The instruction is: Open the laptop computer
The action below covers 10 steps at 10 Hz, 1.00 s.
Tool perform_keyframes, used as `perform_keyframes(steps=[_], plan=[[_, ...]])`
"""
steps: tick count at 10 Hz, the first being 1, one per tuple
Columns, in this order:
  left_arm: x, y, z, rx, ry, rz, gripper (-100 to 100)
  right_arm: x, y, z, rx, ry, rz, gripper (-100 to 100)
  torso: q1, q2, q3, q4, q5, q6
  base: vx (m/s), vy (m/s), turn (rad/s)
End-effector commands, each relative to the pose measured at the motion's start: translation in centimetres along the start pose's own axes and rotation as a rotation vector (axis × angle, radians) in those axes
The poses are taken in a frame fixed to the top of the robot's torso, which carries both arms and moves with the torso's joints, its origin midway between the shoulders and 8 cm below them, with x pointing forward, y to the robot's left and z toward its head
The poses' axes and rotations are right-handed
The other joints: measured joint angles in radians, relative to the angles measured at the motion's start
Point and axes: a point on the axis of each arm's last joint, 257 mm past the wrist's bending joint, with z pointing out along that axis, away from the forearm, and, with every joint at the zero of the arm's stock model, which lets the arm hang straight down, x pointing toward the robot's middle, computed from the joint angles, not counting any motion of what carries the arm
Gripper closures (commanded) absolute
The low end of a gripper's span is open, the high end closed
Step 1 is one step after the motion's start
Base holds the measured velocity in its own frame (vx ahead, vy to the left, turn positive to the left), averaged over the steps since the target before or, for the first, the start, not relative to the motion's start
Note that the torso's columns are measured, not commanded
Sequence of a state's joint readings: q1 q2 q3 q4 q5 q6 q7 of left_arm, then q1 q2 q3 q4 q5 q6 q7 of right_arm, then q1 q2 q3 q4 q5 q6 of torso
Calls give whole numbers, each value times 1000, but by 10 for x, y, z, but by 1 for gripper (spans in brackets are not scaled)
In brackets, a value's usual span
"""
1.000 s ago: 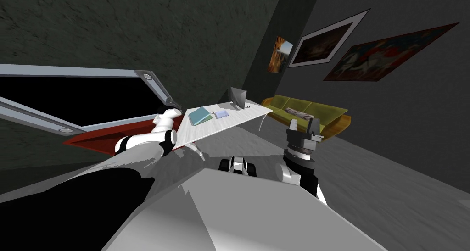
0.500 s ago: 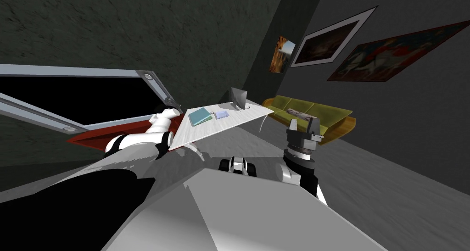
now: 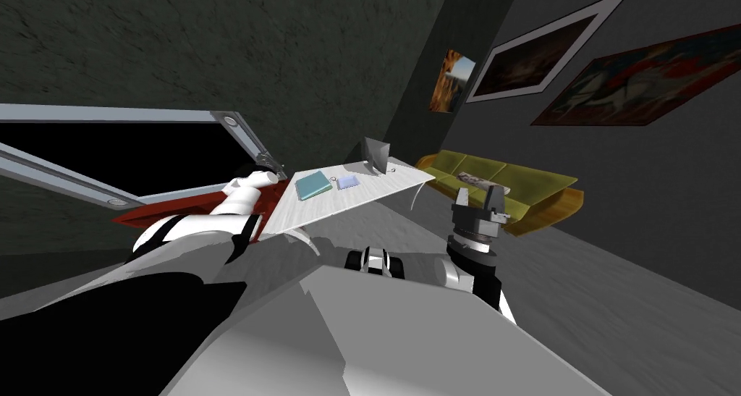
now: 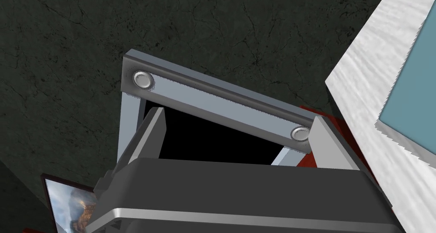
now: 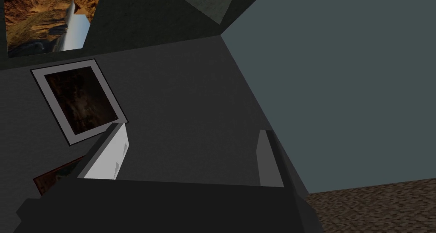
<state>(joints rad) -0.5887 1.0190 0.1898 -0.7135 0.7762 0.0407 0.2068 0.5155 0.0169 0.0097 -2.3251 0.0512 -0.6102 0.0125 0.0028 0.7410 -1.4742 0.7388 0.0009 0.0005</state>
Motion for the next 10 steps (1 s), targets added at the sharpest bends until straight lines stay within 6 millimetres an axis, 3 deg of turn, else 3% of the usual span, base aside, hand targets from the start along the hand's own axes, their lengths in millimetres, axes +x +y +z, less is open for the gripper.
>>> perform_keyframes(steps=[1,2,6,9,10], plan=[[4,5,-5,-33,32,1,-100,0,0,0,0,0,0,0,-2,-1,0,0,0,-2,76,-56,83],[0,0,-9,-49,43,-1,-100,0,0,0,0,0,0,0,-3,-3,-2,-1,-1,0,106,-84,118],[8,25,-16,-122,75,-5,-100,0,0,0,0,0,0,0,-2,-1,-1,0,0,-2,62,-56,63],[8,24,-17,-119,74,-8,-100,0,0,0,0,0,0,0,-1,-1,-1,0,0,0,15,-15,-8],[8,24,-17,-119,75,-8,0,0,0,0,0,0,0,0,-1,-2,-1,0,0,-1,0,0,0]])
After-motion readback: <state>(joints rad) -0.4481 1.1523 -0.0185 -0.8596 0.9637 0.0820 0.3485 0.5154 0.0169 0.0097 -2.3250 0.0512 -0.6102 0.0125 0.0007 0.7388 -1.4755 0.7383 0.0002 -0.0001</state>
